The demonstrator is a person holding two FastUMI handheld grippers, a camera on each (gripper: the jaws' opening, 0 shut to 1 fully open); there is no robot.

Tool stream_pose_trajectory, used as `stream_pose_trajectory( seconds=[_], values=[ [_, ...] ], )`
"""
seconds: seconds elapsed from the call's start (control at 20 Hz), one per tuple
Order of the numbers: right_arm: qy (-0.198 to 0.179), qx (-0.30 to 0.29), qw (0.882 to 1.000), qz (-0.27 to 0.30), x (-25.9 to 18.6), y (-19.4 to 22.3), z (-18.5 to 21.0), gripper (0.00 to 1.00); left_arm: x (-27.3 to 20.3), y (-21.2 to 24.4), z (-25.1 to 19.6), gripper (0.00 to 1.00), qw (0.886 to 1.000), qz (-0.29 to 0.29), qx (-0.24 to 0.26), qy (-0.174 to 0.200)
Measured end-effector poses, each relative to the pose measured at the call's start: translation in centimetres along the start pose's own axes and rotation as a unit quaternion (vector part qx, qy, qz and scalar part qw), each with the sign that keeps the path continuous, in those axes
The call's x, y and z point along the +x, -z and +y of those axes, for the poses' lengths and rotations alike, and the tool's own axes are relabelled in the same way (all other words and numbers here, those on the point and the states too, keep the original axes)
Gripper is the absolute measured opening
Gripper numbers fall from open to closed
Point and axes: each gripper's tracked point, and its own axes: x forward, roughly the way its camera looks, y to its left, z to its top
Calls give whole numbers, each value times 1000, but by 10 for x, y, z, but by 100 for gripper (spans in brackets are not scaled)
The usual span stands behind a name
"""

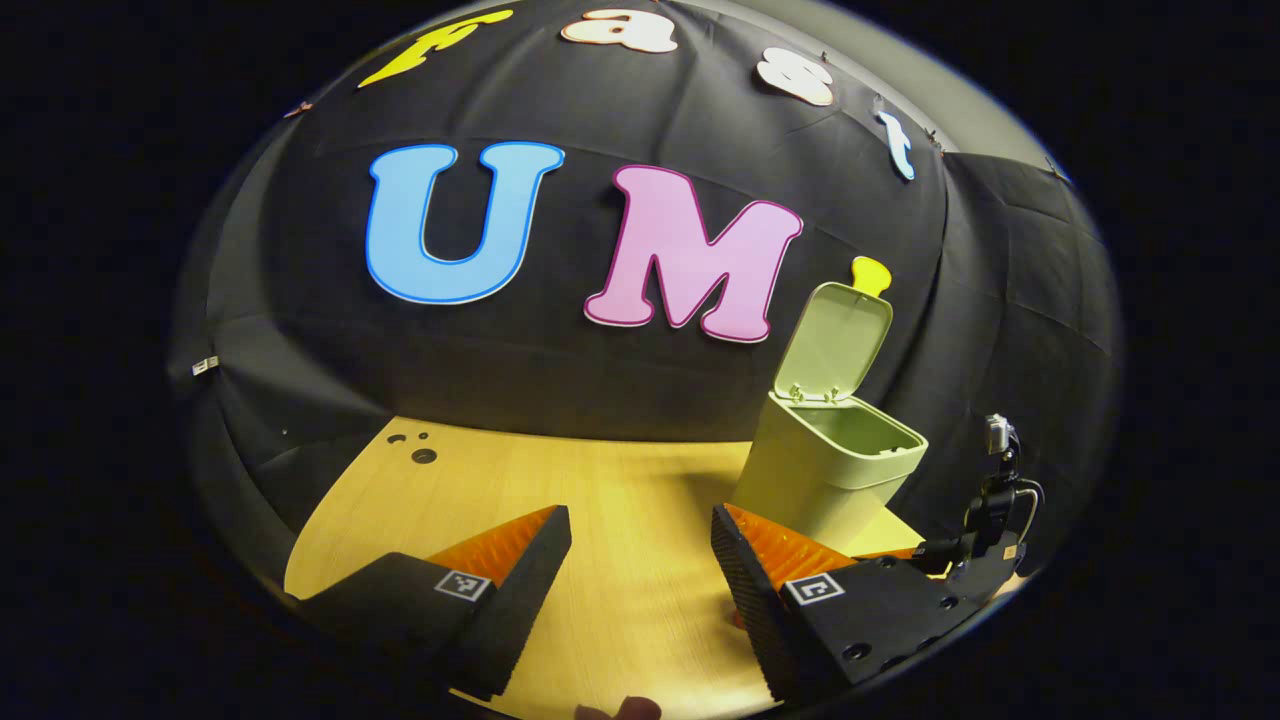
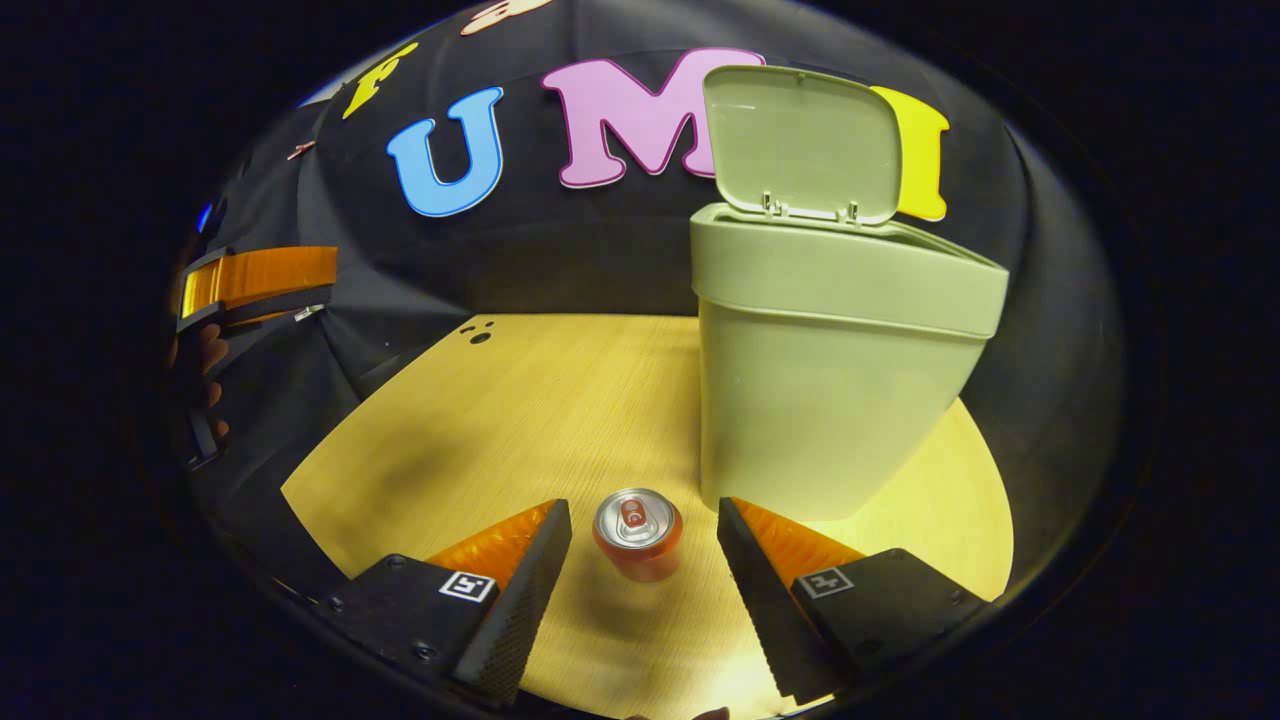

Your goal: Press the lid of the desktop garbage bin to open it, pick up the crumpled paper on the desktop and throw it into the bin, then pick up the pop can on the desktop and drop it into the bin, and finally close the garbage bin lid.

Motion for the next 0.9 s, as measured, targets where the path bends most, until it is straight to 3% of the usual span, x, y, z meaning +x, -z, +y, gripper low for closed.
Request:
stream_pose_trajectory(
  seconds=[0.9],
  values=[
    [-2,-43,995,94,65,56,4,96,-10,27,25,92,999,27,-14,-32]
  ],
)
